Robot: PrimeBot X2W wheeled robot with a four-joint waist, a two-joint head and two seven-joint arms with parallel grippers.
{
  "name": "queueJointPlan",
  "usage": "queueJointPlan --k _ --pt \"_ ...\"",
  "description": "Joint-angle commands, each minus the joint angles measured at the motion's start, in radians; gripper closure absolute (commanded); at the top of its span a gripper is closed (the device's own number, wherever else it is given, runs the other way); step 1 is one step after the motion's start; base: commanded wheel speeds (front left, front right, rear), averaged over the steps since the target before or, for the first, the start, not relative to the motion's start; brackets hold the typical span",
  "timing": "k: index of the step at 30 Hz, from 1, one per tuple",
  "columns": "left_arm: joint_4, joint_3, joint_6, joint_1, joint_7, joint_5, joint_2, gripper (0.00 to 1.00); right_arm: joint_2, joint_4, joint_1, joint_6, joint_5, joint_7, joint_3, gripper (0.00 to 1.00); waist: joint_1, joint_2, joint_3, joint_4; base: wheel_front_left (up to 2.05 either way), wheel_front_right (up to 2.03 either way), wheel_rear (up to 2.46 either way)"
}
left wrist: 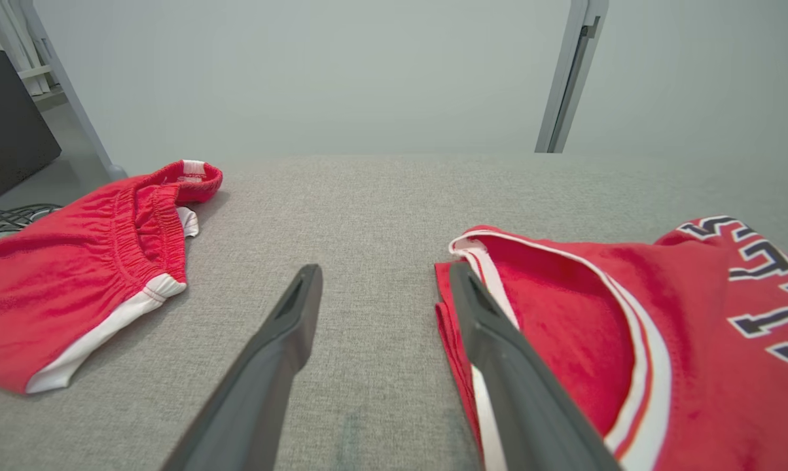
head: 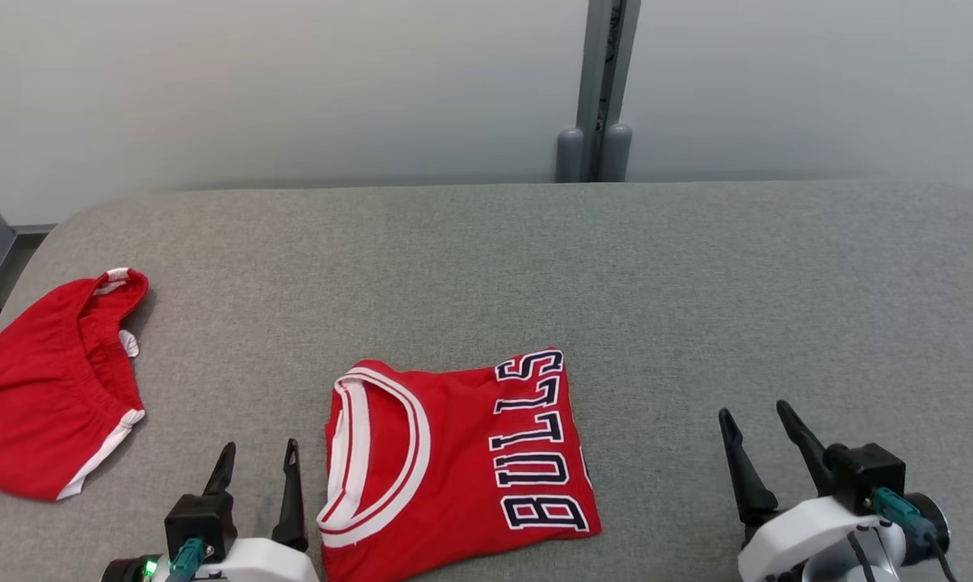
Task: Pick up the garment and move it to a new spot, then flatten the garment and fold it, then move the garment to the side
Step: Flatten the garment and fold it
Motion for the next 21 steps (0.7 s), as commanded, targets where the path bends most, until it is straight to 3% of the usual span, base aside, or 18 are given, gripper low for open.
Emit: queueJointPlan --k 1,7,21 --pt "-0.007 0.010 0.004 0.015 -0.002 0.008 0.004 0.00 0.002 -0.011 0.023 0.000 -0.014 -0.005 -0.013 0.00 0.0000 -0.0001 -0.014 -0.021 0.00 0.00 0.00" --pt "-0.037 0.050 0.012 0.067 -0.002 0.020 0.005 0.00 0.002 -0.051 0.087 0.000 0.008 -0.004 -0.011 0.00 0.0000 -0.0001 -0.032 -0.057 0.00 0.00 0.00" --pt "-0.059 0.085 0.003 0.121 -0.002 0.038 0.004 0.00 0.002 -0.067 0.136 0.000 0.040 -0.005 0.021 0.00 0.0000 -0.0001 -0.060 -0.062 0.00 0.00 0.00"
